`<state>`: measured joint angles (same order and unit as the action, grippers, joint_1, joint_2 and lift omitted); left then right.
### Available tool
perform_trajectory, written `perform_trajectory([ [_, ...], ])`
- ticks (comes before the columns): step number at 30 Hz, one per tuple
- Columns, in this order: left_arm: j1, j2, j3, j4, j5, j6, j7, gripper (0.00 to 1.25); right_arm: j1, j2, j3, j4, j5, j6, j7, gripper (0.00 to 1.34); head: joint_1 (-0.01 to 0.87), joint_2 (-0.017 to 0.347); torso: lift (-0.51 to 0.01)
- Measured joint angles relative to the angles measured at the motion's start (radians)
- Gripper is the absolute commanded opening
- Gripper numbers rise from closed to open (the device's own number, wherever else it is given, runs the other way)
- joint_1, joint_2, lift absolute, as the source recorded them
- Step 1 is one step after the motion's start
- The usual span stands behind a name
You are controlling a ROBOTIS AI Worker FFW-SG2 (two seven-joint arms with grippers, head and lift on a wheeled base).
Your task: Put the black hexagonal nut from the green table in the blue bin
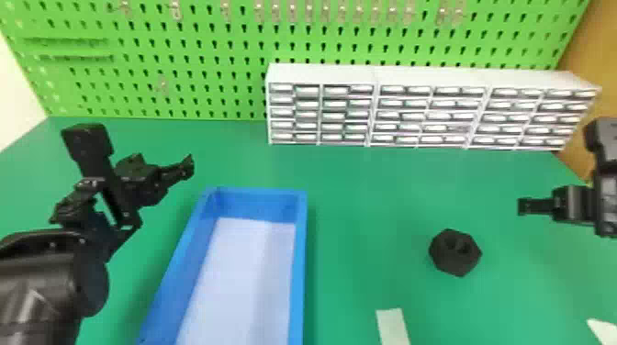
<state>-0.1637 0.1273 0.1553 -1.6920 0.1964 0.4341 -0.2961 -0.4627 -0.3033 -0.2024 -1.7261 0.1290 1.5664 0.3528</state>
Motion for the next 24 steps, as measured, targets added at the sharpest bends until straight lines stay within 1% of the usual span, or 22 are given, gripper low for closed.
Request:
perform_trajectory([
  [7, -0.001, 0.0, 0.0, 0.0, 0.0, 0.001, 0.0, 1.13, -0.016, 0.029, 0.011, 0.044, 0.001, -0.04, 0.0, 1.12, 0.666, 0.032, -0.1],
  [15, -0.002, 0.001, -0.001, 0.0, -0.001, 0.002, 0.0, 1.13, -0.042, 0.059, 0.039, 0.098, 0.02, -0.071, 0.0, 1.11, 0.666, 0.032, -0.1],
  [24, -0.003, 0.001, -0.004, 0.0, -0.003, 0.002, 0.0, 1.13, -0.054, 0.085, 0.084, 0.119, 0.058, -0.062, 0.0, 1.12, 0.666, 0.032, -0.1],
])
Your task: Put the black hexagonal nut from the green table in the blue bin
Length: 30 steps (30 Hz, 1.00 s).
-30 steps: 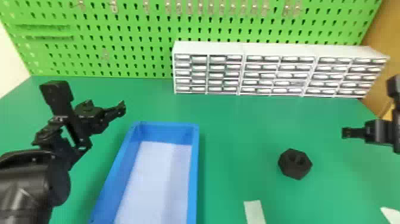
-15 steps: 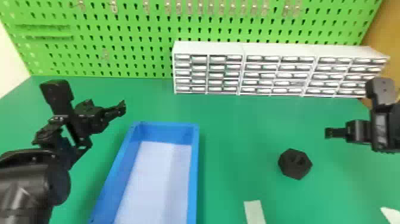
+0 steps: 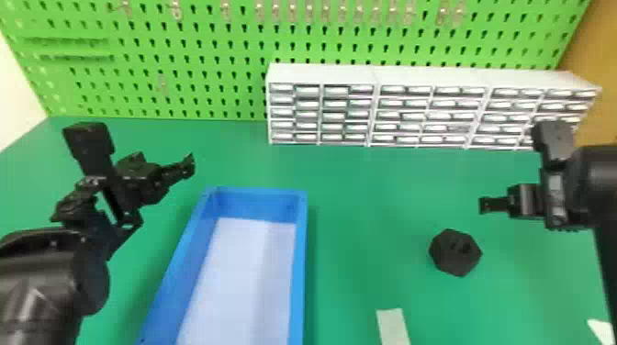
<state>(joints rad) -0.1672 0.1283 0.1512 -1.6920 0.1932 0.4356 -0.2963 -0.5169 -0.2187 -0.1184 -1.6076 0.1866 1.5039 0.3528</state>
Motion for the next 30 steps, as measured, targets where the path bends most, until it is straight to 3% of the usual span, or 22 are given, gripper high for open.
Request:
perform_trajectory([
  [7, 0.0, 0.0, -0.001, 0.0, -0.001, 0.001, 0.0, 1.13, 0.0, 0.004, 0.003, 0.016, 0.027, 0.052, 0.0, 1.12, 0.666, 0.032, -0.1],
  [18, 0.0, 0.0, -0.002, 0.0, -0.001, 0.002, -0.001, 1.13, 0.0, -0.013, -0.022, 0.073, 0.012, 0.064, 0.0, 1.12, 0.666, 0.032, -0.1],
  [30, -0.004, 0.0, -0.004, 0.0, -0.003, 0.003, -0.001, 1.13, -0.002, 0.0, -0.029, 0.125, -0.01, 0.012, 0.0, 1.12, 0.666, 0.032, -0.1],
])
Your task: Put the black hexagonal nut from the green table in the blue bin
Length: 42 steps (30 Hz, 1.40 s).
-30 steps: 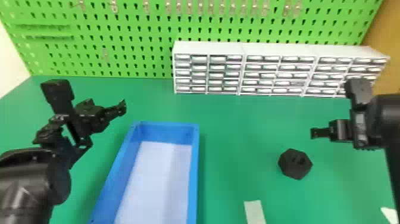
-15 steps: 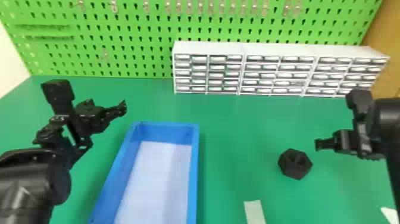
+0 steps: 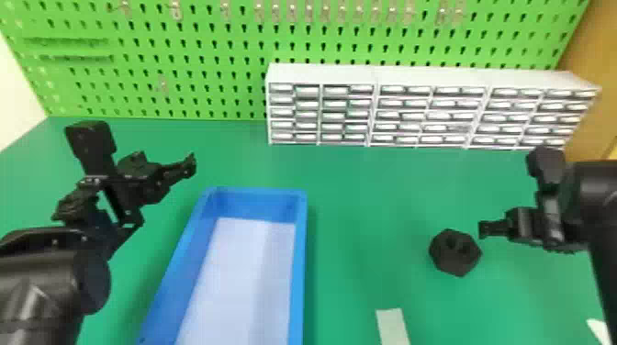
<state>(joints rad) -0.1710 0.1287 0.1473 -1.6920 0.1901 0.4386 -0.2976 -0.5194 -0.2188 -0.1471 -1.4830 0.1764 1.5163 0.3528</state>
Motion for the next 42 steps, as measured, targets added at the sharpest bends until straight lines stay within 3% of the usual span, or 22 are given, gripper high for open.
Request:
perform_trajectory([
  [42, -0.001, 0.0, 0.0, 0.0, 0.0, 0.0, 0.0, 1.13, 0.011, 0.014, 0.048, 0.064, -0.025, -0.058, 0.0, 1.12, 0.666, 0.032, -0.1],
])
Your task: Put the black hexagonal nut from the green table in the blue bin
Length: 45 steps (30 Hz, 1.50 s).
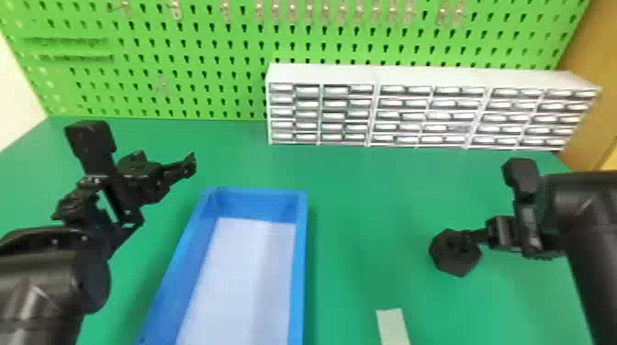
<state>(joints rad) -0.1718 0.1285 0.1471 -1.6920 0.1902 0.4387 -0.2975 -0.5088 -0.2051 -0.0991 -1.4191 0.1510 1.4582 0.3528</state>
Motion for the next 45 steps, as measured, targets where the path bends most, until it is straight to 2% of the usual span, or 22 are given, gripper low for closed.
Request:
perform_trajectory([
  [45, -0.003, 0.0, -0.002, 0.0, 0.002, 0.0, 0.0, 1.13, 0.028, 0.01, -0.019, 0.048, 0.01, -0.068, 0.0, 1.12, 0.666, 0.032, -0.1],
])
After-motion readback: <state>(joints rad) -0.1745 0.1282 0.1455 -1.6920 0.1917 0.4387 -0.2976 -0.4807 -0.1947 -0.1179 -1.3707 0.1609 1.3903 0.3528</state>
